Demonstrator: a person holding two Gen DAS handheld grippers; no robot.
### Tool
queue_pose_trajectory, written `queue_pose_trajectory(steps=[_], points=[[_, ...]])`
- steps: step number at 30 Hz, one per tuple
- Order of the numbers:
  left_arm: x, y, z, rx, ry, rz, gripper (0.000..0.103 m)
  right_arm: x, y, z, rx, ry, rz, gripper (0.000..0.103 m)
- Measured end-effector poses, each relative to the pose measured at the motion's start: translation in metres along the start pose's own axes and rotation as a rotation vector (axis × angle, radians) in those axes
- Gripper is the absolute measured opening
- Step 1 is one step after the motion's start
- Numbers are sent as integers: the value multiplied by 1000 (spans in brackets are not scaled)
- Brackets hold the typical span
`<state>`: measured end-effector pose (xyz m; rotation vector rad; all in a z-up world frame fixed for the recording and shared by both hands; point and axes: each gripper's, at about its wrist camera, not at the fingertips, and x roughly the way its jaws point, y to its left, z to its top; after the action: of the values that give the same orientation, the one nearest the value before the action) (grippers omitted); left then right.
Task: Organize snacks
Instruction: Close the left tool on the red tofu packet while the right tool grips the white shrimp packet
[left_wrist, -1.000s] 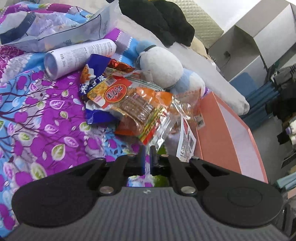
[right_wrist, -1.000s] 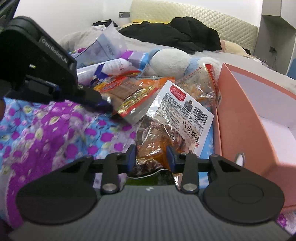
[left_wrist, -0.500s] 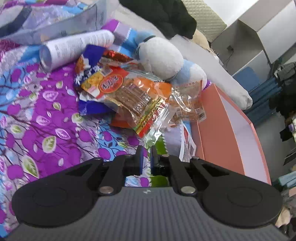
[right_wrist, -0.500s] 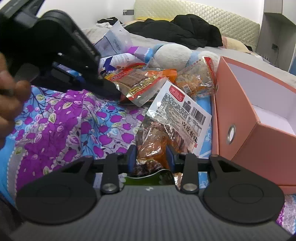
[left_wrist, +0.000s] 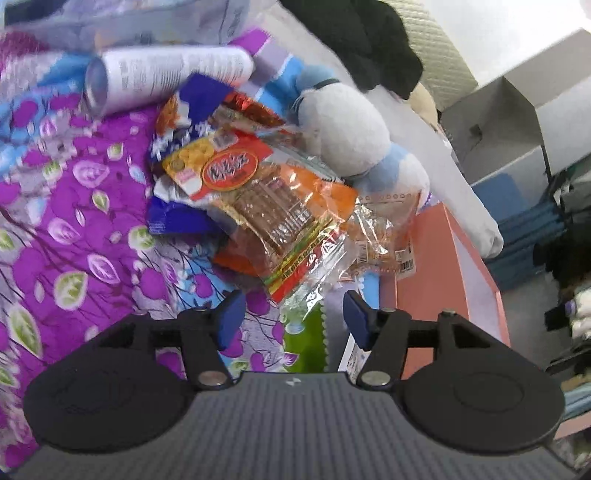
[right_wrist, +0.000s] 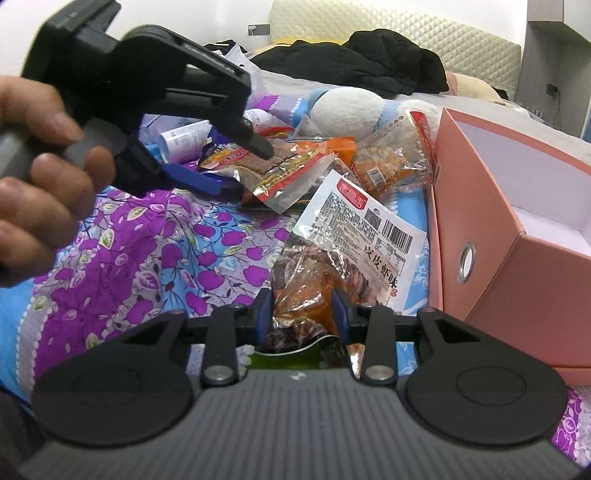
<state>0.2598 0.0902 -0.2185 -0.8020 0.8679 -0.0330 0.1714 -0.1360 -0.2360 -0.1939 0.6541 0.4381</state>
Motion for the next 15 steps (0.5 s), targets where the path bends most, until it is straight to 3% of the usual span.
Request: queue_pose_trajectory(steps=[6,12,15], points=[[20,2,0,-61,-1,-9,64,-1,-1,0,3,-6,5,38],[40,-3,6,-33,-18,21,62,-1,-1,-1,-11,-7,7,38],[50,0,9,-49,2,6,45,-2,0,0,-18,-7,6,38]])
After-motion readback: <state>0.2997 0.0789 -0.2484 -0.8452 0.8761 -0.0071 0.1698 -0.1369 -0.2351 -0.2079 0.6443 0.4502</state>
